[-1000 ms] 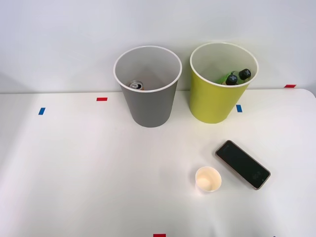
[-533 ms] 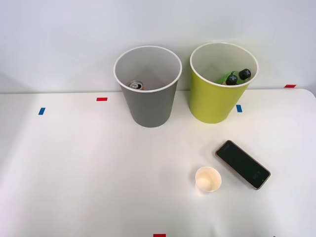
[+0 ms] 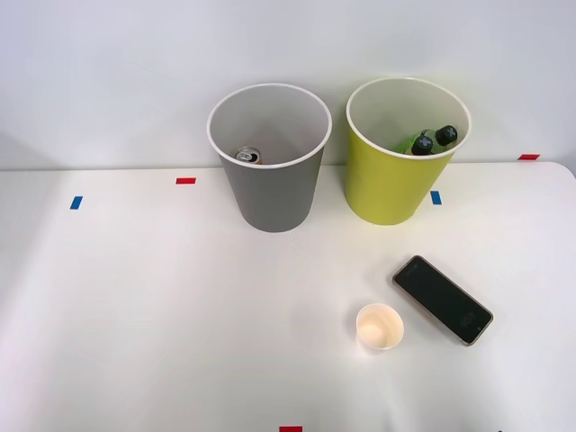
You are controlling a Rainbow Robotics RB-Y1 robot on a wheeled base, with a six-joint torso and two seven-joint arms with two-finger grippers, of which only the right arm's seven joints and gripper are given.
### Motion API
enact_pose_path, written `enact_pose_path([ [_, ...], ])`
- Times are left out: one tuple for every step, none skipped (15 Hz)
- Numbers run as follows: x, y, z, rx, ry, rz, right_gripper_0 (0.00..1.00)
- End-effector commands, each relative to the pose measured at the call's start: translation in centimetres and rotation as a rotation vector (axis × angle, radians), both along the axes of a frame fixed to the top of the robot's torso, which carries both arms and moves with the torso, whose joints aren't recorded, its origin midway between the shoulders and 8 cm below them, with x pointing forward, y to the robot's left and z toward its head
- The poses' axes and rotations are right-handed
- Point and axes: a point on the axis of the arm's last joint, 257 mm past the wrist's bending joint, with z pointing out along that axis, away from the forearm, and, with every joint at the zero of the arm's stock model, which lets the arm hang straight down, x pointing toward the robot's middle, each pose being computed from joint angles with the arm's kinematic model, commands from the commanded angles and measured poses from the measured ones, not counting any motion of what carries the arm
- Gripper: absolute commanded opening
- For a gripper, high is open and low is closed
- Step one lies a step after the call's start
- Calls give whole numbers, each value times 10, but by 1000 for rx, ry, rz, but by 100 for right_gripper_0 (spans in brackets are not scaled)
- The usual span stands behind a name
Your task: Put cans in the gray bin, plastic bottles in the light green bin
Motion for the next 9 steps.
enact_pose_path([
  [0, 0, 0, 0, 0, 0, 100],
  [0, 0, 0, 0, 0, 0, 100],
  [0, 0, 0, 0, 0, 0, 100],
  [0, 0, 0, 0, 0, 0, 100],
  [0, 0, 0, 0, 0, 0, 100],
  [0, 0, 0, 0, 0, 0, 100],
  [0, 0, 0, 0, 0, 0, 100],
  [0, 0, 0, 0, 0, 0, 100],
  [0, 0, 0, 0, 0, 0, 100],
])
